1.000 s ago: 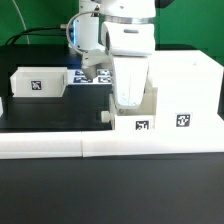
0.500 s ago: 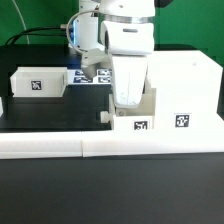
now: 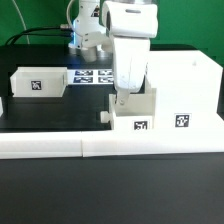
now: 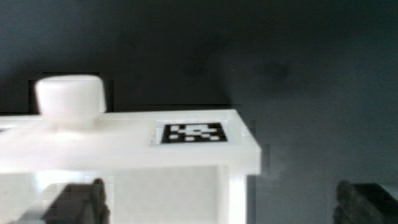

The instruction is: Assemble drawer

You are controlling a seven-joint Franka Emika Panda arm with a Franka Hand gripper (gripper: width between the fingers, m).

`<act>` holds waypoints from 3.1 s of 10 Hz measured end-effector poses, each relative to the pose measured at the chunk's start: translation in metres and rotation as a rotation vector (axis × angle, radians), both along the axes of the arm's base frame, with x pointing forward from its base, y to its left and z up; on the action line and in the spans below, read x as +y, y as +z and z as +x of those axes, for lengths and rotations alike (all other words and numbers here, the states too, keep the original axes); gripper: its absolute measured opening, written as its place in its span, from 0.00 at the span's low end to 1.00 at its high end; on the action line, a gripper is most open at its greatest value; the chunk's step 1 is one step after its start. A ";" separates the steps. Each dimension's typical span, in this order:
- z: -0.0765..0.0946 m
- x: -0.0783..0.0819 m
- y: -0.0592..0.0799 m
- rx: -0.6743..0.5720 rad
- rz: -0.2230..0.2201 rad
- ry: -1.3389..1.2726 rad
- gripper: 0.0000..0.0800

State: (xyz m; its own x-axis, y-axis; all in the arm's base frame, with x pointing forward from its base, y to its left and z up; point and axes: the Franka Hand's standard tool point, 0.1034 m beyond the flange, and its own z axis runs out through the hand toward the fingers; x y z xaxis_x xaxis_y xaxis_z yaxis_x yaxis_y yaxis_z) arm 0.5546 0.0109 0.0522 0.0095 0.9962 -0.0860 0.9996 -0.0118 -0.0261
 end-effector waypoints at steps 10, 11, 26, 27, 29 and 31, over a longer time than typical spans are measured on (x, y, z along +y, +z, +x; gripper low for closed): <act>-0.004 -0.050 -0.001 0.024 0.077 0.071 0.81; -0.004 -0.052 -0.002 0.024 0.096 0.066 0.81; -0.003 -0.033 -0.034 0.111 0.146 -0.075 0.81; -0.003 -0.033 -0.034 0.111 0.146 -0.075 0.81; 0.003 -0.038 -0.033 0.103 0.156 0.038 0.81; 0.022 -0.036 -0.027 0.102 0.151 0.076 0.81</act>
Offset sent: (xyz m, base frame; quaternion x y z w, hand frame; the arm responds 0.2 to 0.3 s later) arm -0.0149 -0.0472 0.0004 0.0114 0.0061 -0.0781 0.9969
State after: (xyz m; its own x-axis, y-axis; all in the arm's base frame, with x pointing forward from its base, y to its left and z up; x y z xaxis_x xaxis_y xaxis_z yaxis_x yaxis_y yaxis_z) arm 0.5771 -0.0254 0.0256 -0.0671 0.9954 0.0680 0.9895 0.0751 -0.1231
